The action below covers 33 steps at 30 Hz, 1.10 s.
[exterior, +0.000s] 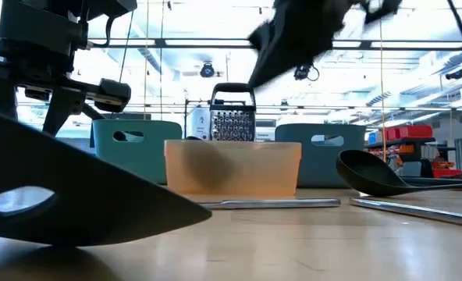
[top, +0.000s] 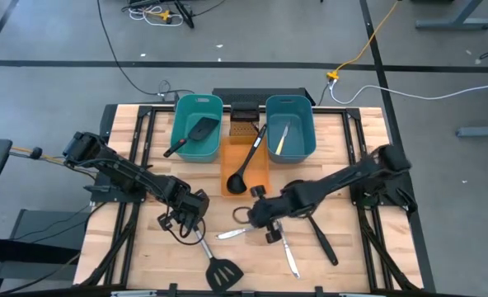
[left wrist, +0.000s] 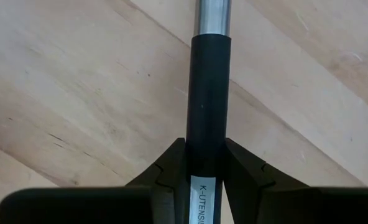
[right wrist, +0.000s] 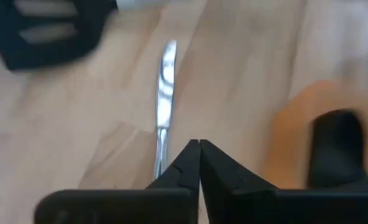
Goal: Pick & Place Kitchen Items
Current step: Put the black spatula into the green bin
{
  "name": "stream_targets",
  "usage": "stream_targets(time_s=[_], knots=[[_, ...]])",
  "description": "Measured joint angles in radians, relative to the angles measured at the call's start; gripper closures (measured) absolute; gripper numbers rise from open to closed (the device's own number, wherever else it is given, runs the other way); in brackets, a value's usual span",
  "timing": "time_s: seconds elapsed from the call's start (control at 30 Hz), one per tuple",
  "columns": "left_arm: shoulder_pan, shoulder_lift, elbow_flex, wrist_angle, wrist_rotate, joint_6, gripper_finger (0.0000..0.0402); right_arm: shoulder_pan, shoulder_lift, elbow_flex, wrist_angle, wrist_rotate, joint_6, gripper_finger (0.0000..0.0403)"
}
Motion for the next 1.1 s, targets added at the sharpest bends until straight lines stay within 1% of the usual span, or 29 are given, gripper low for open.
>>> stream_targets(time_s=[0.1, 0.2, 0.27, 0.37, 0.53, 0.63, 0.73, 0.83, 0.93, 1.1], knots=[[0.000, 0.000, 0.000, -0.001, -0.001, 0.000, 0.0316, 0.000, -0.118, -0.057, 0.080, -0.009, 0.015, 0.0389], [0.000, 0.000, 0.000, -0.001, -0.002, 0.000, 0.0316, 0.001, -0.234, -0.168, 0.207, -0.038, 0.024, 0.0394], [0.000, 0.000, 0.000, 0.000, -0.004, 0.000, 0.0316, 0.000, -0.316, -0.270, 0.361, -0.077, 0.025, 0.0397], [0.004, 0.000, 0.000, -0.001, -0.005, 0.000, 0.0316, -0.008, -0.438, -0.441, 0.604, -0.104, 0.050, 0.0396], [0.004, 0.000, 0.000, -0.002, -0.006, 0.000, 0.0316, -0.042, -0.619, -0.737, 0.943, -0.103, 0.103, 0.0398], [0.004, 0.000, 0.000, -0.002, -0.006, 0.000, 0.0316, -0.059, -0.706, -0.881, 1.091, -0.089, 0.137, 0.0399], [0.004, 0.000, 0.000, -0.001, -0.006, 0.000, 0.0316, -0.061, -0.754, -0.982, 1.203, -0.029, 0.149, 0.0399], [0.004, 0.000, 0.000, -0.001, -0.006, 0.000, 0.0316, -0.060, -0.764, -1.048, 1.291, 0.000, 0.156, 0.0399], [0.004, 0.000, 0.000, 0.002, -0.007, 0.001, 0.0316, -0.060, -0.764, -1.084, 1.329, 0.011, 0.144, 0.0399], [0.004, 0.000, -0.001, 0.045, -0.011, 0.020, 0.0316, -0.062, -0.764, -1.134, 1.334, 0.019, 0.161, 0.0395]])
